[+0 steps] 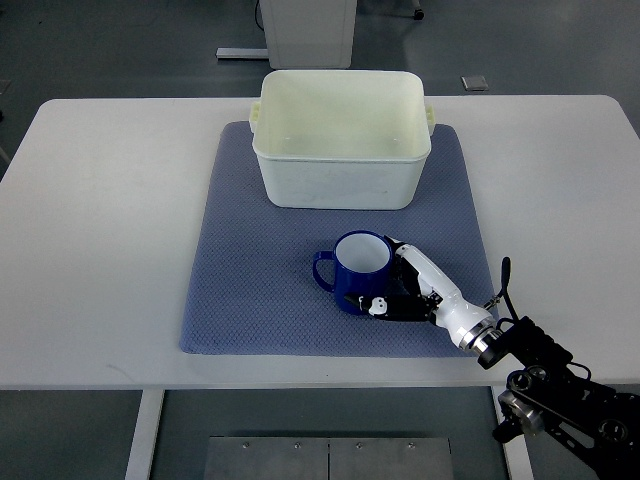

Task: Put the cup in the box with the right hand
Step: 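Close the right hand fingers around the blue mug body, then lift the blue mug and carry it above the cream box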

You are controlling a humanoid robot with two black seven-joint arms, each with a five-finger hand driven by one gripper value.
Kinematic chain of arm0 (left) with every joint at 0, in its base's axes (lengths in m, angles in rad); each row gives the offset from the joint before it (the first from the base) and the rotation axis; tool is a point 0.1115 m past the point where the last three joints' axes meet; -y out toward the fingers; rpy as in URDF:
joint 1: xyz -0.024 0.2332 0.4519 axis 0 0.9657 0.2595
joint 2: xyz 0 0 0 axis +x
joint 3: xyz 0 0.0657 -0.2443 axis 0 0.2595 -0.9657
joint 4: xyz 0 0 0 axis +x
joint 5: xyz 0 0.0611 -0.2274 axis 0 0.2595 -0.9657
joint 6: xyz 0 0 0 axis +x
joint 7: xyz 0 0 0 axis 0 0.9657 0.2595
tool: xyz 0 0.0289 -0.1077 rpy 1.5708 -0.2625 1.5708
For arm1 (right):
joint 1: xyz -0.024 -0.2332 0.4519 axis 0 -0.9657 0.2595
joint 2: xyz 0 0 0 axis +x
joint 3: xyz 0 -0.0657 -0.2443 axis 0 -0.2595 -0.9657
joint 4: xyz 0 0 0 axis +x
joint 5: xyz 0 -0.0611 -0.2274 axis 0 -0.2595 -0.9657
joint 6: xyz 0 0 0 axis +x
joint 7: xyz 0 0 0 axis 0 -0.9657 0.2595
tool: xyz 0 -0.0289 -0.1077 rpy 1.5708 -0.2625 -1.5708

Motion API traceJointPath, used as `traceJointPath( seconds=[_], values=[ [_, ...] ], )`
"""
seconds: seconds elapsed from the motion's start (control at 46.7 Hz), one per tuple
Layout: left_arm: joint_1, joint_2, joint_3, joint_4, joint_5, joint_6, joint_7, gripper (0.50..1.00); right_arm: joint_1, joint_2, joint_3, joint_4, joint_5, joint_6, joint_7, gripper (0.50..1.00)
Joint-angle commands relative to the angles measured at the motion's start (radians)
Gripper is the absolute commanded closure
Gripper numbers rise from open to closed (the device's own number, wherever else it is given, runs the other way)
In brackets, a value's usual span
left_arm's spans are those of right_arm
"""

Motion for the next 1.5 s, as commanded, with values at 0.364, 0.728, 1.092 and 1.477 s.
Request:
traceJointPath(
  seconds=[0.364, 0.728, 1.092, 1.477],
  values=[
    [0.000, 0.000, 0.000, 0.000, 0.000, 0.000, 0.000, 0.500, 0.000, -0.018, 0.014, 0.005, 0.011, 0.000, 0.008, 1.000],
    [0.000, 0.000, 0.000, 0.000, 0.000, 0.000, 0.000, 0.500, -0.010, -0.125, 0.081, 0.099, 0.054, 0.000, 0.021, 1.000],
    [0.000, 0.000, 0.000, 0.000, 0.000, 0.000, 0.000, 0.500, -0.024, -0.225, 0.158, 0.146, 0.075, 0.005, 0.081, 1.000],
    [0.000, 0.000, 0.000, 0.000, 0.000, 0.000, 0.000, 0.500, 0.016, -0.249, 0.245, 0.146, 0.117, 0.025, 0.060, 1.000]
  ],
)
